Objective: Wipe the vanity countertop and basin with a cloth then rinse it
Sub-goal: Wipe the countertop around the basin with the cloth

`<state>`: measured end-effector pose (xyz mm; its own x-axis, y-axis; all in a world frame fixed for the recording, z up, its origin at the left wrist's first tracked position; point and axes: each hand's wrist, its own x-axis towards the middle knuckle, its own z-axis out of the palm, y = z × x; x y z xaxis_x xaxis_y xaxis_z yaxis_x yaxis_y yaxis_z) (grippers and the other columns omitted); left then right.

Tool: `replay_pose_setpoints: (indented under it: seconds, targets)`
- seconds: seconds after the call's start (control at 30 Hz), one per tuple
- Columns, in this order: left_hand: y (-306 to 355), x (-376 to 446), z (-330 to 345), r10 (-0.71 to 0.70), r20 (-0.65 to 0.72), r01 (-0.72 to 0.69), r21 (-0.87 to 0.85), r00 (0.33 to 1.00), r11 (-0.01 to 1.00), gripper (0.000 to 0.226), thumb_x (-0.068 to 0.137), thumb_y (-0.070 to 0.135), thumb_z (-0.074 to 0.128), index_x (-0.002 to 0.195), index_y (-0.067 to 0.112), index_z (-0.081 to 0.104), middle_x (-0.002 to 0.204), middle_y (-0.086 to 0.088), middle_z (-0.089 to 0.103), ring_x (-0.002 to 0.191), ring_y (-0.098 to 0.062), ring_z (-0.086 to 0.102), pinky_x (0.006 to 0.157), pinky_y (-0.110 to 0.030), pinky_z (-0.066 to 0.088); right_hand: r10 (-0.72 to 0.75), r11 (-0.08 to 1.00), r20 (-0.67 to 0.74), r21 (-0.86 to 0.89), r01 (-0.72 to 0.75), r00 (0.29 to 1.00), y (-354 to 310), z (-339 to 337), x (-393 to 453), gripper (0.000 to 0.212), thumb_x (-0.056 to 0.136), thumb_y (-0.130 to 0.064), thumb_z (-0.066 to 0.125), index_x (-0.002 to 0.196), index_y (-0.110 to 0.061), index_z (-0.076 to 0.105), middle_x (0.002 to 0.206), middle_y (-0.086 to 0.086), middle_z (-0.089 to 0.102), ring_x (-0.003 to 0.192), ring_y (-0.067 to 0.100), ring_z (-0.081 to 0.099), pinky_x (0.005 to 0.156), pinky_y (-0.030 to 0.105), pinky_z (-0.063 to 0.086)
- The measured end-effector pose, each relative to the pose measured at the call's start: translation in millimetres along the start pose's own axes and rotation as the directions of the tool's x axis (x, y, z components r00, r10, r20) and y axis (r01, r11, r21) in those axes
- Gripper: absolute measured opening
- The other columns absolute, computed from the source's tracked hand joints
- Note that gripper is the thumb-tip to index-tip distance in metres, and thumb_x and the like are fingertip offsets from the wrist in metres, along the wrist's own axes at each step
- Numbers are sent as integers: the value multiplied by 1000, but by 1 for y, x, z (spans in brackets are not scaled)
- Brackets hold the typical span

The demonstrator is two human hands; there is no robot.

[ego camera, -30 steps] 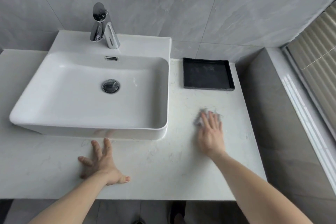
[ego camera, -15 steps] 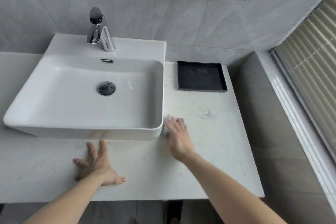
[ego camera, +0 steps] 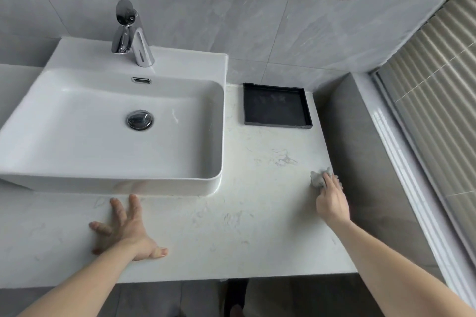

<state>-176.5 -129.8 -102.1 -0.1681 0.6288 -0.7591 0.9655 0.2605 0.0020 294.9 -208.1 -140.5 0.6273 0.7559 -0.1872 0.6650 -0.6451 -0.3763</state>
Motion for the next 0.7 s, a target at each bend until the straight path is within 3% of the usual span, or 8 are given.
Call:
replay_pose_setpoints:
  seconds: [0.13,0.27,0.4,0.53,0.7]
  targets:
    - [1,-2,-3,-7,0,7,5,1000,1000,168,36,71,85,140,41,-43,149,7,-51,142,-57,-21,112,-68,27,-232,967,-33,104,234,972,-74,27,-30,61,97,6,36,155,-13,37,166,-3,23,155,19,16,124,24,9]
    - [2,-5,-2,-14,-3,14,29,1000,999,167,38,73,84,141,39,-42,151,5,-49,143,-57,-18,114,-66,26,-454,880,107,207,427,885,-149,85,-80,63,98,1,33,159,-17,29,169,-1,13,157,19,3,127,30,1]
    - [3,-4,-2,-15,-13,16,47,1000,999,166,40,73,85,142,39,-41,152,4,-48,144,-56,-18,115,-65,25,-559,828,163,72,555,813,-156,118,-105,67,102,-13,30,163,-25,4,170,-5,-10,155,24,-19,126,42,-9]
    - [3,-3,-1,-8,-21,9,48,1000,999,165,41,72,85,143,38,-40,152,4,-48,144,-55,-19,116,-64,23,-494,869,112,27,494,862,-102,91,-82,64,101,-16,32,162,-27,15,170,-5,-2,156,20,-14,127,42,-6]
    - [1,-4,-1,0,-10,0,14,1000,1000,165,40,69,87,143,40,-40,151,7,-48,143,-55,-19,113,-68,27,-174,981,9,-83,174,985,3,29,-35,74,84,4,35,157,-7,29,168,12,17,156,32,8,127,47,6]
